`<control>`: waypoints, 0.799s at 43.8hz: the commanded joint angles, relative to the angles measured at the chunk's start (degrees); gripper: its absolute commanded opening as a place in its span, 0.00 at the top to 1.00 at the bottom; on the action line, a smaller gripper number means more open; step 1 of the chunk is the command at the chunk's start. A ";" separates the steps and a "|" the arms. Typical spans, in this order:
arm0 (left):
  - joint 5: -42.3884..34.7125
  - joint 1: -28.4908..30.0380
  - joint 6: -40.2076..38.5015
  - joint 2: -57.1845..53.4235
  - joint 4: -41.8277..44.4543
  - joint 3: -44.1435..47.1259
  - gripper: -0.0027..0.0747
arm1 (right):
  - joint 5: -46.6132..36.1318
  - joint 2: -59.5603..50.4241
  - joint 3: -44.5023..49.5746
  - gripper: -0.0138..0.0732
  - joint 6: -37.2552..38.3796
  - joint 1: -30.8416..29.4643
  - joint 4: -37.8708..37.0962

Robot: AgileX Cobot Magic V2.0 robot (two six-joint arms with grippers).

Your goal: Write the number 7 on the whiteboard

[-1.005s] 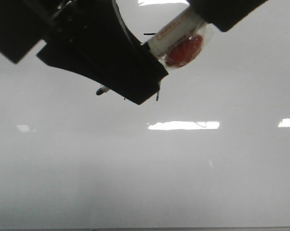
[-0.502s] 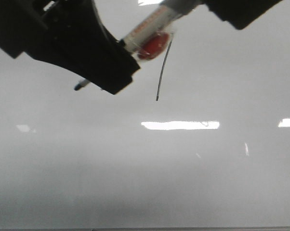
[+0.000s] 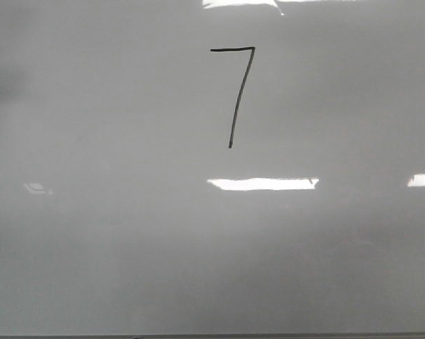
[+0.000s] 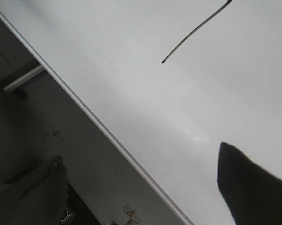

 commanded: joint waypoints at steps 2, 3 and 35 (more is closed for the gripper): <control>-9.23 7.10 -3.97 0.19 -2.83 0.62 0.99 | -2.28 -0.75 -1.63 0.08 0.09 -0.37 0.85; -10.07 8.14 -3.97 0.80 -3.95 1.08 0.99 | -2.28 -0.75 -1.63 0.08 0.09 -0.37 0.85; -19.64 12.03 -3.97 14.61 -7.00 1.46 0.96 | -2.32 -0.70 -1.63 0.08 0.08 -0.37 0.85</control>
